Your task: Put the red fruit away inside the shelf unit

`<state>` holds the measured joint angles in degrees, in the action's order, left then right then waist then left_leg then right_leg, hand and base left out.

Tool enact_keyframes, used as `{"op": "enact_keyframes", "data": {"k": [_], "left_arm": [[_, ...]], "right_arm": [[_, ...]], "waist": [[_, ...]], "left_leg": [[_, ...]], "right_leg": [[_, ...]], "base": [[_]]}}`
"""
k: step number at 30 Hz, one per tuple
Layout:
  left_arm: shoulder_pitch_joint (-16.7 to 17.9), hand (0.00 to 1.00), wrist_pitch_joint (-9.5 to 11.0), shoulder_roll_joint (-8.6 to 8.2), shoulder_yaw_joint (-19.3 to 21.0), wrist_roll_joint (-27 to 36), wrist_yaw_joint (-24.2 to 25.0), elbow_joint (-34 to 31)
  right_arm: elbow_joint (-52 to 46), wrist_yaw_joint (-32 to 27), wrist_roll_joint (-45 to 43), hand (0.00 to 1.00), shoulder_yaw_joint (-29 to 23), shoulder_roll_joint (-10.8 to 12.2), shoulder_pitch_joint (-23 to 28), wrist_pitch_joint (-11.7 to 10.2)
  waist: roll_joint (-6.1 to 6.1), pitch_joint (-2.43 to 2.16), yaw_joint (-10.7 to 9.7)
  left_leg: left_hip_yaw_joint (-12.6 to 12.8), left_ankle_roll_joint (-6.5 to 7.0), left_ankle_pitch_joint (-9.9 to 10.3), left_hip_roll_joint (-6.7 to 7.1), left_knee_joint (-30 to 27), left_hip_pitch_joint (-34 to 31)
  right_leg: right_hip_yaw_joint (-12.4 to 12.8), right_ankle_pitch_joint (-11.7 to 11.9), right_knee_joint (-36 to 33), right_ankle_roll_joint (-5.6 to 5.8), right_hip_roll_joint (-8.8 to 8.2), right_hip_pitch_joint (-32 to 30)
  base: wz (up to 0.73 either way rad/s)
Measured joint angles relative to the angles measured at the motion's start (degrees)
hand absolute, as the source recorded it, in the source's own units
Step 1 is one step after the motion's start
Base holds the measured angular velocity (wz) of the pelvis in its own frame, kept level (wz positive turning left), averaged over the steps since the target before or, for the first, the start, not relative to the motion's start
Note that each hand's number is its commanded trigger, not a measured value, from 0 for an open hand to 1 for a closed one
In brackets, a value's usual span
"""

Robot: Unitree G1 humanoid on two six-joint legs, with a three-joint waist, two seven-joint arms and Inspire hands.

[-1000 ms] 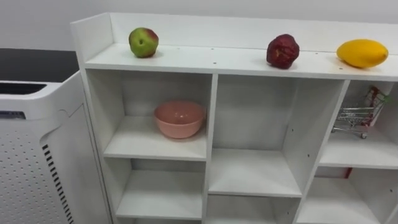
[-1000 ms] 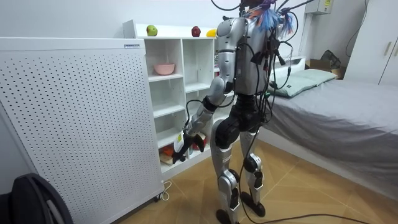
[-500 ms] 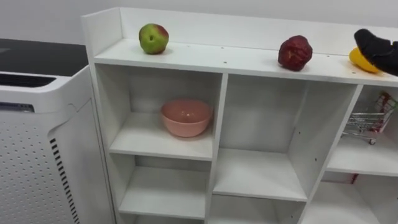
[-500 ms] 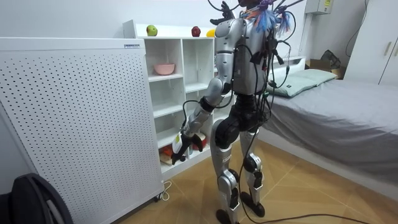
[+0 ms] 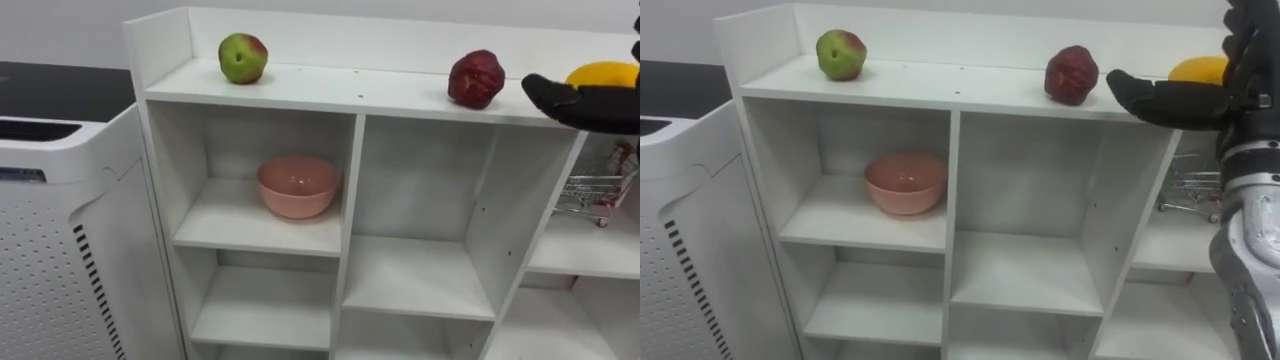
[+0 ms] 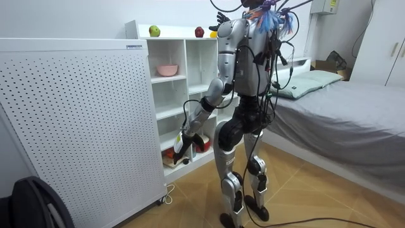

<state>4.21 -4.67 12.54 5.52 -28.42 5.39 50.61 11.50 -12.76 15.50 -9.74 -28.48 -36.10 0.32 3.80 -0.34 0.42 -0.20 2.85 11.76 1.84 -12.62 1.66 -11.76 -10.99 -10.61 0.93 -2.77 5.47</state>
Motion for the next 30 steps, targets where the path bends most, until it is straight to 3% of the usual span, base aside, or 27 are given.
{"op": "enact_keyframes", "data": {"k": [10, 20, 28, 30], "left_arm": [[-0.2, 0.0, -0.1, 0.37, 0.0, 1.8, 1.7, 0.0], [-1.9, 0.0, -0.2, 1.86, -0.1, 2.0, 2.9, 0.0], [-3.5, 0.0, -1.5, 2.14, -0.1, 2.0, 4.4, 0.2], [-3.9, 0.0, -1.7, 2.15, -0.1, 2.0, 5.2, 0.8]], "right_arm": [[-1.6, 1.7, 0.9, 0.0, 0.1, 0.0, -3.1, 0.6], [-3.2, 2.2, 0.5, 0.0, 1.0, 0.0, -3.3, 0.6], [-1.3, 4.2, -0.1, 0.0, 1.7, 0.0, -3.3, 1.2], [-0.9, 4.5, -0.4, 0.0, 1.8, 0.0, -3.3, 2.2]], "waist": [[0.02, 0.0, -0.7], [-0.04, -0.08, -0.1], [-0.24, -0.12, 0.1], [-0.42, -0.05, 0.2]], "left_leg": [[-0.2, -0.01, 0.0, -0.03, -0.2, -1.1], [-0.2, -0.01, 0.0, -0.04, -1.0, -1.4], [-0.1, -0.01, 0.0, -0.03, -1.0, -1.0], [-0.1, -0.01, 0.0, -0.01, -1.0, -1.1]], "right_leg": [[-1.0, 0.0, -0.1, -0.05, -0.05, -0.6], [-1.3, 0.1, -0.1, -0.09, -0.08, -0.8], [-1.2, 0.1, -0.1, -0.1, -0.07, -0.6], [-1.2, 0.1, -0.1, -0.1, -0.07, -0.6]], "base": [[0.03], [0.0], [0.0], [0.0]]}}
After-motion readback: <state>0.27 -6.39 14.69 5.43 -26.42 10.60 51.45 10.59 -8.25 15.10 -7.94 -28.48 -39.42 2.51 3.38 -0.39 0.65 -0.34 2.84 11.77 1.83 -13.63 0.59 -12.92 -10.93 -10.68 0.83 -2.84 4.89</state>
